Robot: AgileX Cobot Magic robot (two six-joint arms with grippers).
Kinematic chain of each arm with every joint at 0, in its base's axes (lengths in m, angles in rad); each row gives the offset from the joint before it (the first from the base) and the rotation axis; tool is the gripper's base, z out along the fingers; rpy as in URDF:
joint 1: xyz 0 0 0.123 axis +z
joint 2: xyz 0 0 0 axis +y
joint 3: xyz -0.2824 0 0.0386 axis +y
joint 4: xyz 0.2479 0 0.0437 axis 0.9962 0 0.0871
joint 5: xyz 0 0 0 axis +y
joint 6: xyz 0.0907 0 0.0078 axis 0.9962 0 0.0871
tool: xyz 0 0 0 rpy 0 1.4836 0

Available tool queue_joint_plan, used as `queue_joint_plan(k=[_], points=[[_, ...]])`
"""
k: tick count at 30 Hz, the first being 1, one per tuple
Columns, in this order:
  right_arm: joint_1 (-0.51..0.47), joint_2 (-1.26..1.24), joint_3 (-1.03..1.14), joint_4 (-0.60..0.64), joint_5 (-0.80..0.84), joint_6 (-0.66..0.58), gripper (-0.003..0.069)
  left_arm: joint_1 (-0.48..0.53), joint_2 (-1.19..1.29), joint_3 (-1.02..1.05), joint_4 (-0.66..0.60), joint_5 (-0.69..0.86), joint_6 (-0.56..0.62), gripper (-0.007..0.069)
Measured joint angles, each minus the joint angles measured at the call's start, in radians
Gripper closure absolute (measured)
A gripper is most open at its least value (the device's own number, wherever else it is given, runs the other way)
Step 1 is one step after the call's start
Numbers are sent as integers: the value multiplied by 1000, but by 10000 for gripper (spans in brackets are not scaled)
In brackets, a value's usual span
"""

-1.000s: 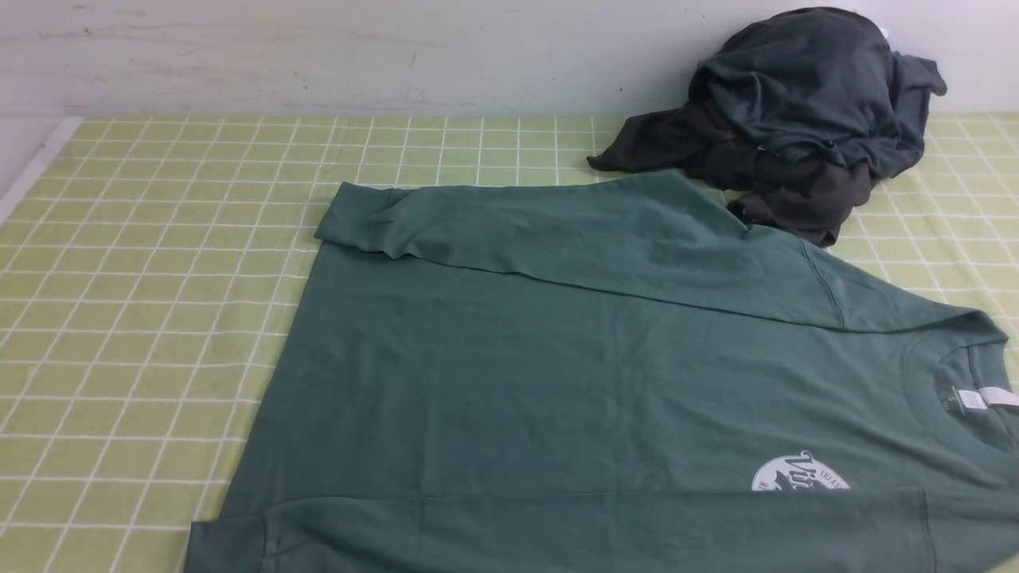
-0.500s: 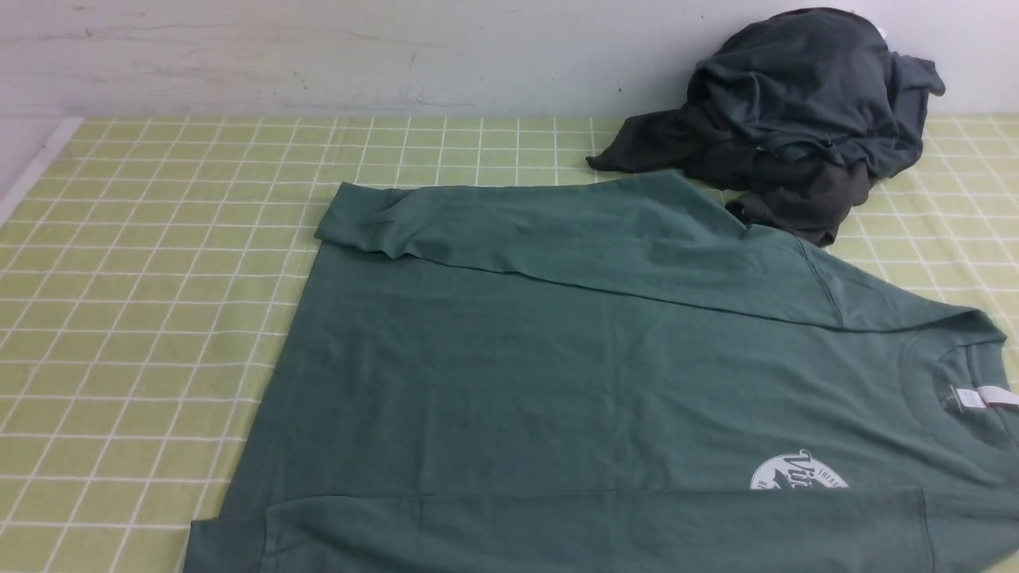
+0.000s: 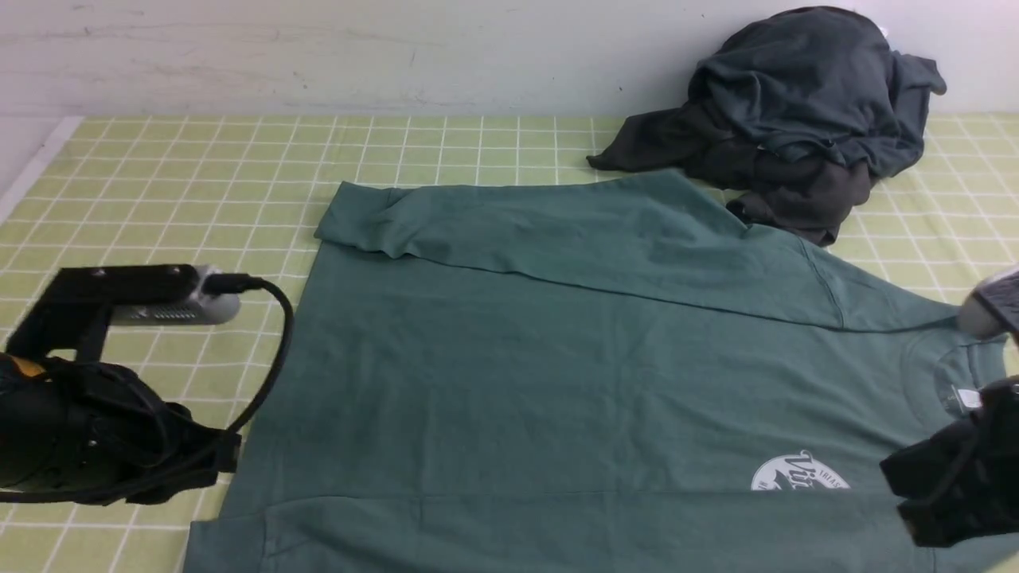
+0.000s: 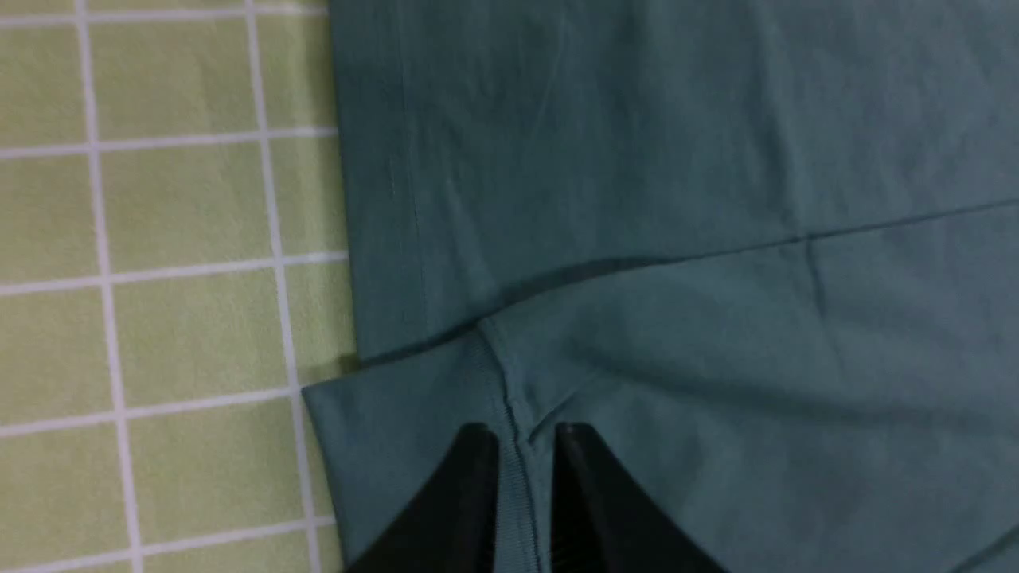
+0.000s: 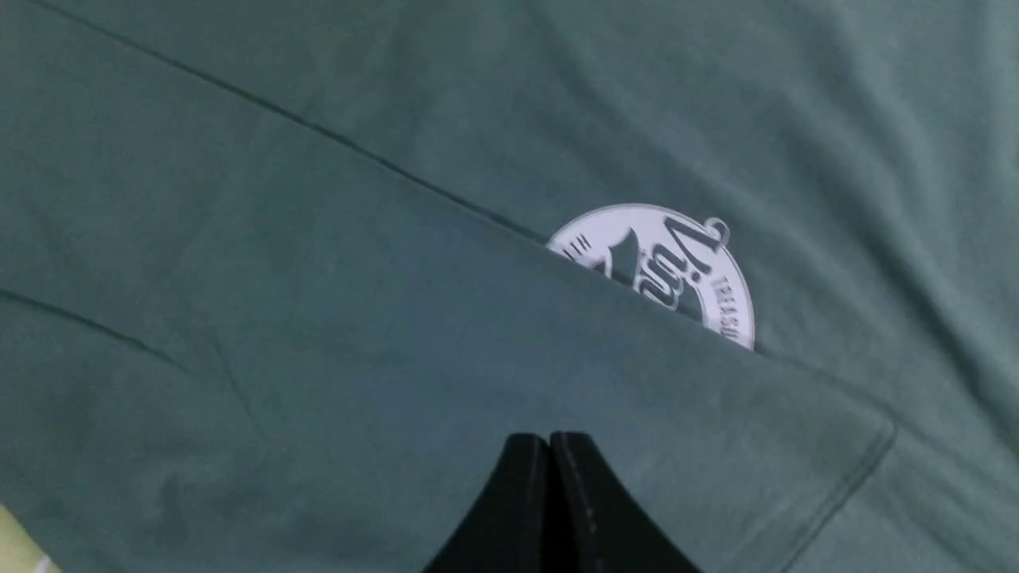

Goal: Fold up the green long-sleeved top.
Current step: Use the left arm to clamp the cuff closest to it

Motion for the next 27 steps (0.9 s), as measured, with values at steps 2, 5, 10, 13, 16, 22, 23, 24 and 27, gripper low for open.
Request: queue_joint_plan(k=[2, 5, 10, 13, 16, 22, 23, 24, 27], points=[[14, 17, 0, 6, -22, -18, 673, 0, 39, -1, 0, -3, 3, 453], [35, 55, -2, 13, -72, -36, 673, 0, 144, -3, 16, -22, -13, 319], [36, 75, -4, 13, -101, -38, 673, 0, 250, -3, 63, -79, -64, 238], [36, 76, -6, 16, -106, -39, 673, 0, 298, -5, 95, -115, -114, 227], [36, 76, -6, 16, -110, -39, 673, 0, 336, -5, 110, -138, -165, 227], [36, 76, -6, 30, -113, -39, 673, 0, 366, -7, 105, -140, -188, 428], [36, 76, -6, 31, -114, -39, 673, 0, 366, -8, 103, -140, -188, 473], [36, 76, -6, 32, -114, -39, 673, 0, 365, -8, 98, -140, -188, 528], [36, 76, -6, 32, -114, -39, 673, 0, 354, -10, 89, -135, -188, 585]])
